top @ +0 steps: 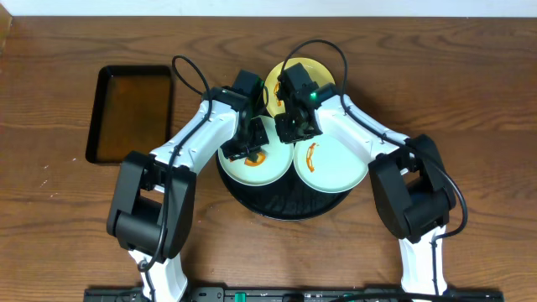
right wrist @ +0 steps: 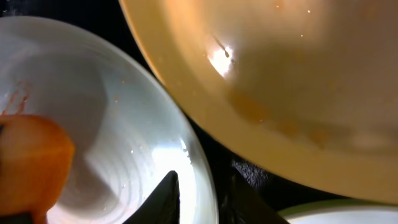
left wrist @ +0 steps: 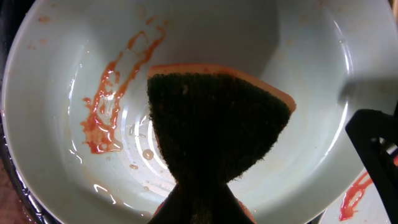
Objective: Clean dirty plates on tray and stack at the side
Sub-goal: 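Scrub the left green plate with the sponge in the left gripper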
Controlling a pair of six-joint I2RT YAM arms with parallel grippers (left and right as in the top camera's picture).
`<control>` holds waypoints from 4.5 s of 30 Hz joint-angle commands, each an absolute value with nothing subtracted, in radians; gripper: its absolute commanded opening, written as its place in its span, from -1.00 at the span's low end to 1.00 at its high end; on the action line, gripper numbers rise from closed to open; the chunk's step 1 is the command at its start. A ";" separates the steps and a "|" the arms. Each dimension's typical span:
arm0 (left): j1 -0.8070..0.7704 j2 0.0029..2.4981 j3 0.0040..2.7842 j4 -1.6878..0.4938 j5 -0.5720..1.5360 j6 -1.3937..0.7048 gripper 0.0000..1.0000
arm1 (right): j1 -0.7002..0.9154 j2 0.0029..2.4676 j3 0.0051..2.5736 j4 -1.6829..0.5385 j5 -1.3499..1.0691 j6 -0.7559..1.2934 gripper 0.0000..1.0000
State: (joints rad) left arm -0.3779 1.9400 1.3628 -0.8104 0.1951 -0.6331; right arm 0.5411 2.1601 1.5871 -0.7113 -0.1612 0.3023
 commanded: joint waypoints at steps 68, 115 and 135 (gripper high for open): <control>-0.445 1.944 1.308 -0.734 0.005 -0.533 -0.85 | 0.550 2.179 1.539 -0.655 -0.154 0.318 -0.92; -0.431 1.893 1.198 -0.506 -0.036 -0.671 -0.85 | 0.550 2.179 1.539 -0.658 -0.154 0.318 -0.97; -0.404 1.897 1.209 -0.647 -0.511 -0.591 -0.85 | 0.550 2.179 1.539 -0.663 -0.154 0.317 -0.98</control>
State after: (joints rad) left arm -0.4210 1.9152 1.2156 -0.6224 -0.3622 -0.6048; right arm 0.5407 2.1616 1.5471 -0.6609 -0.1562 0.3107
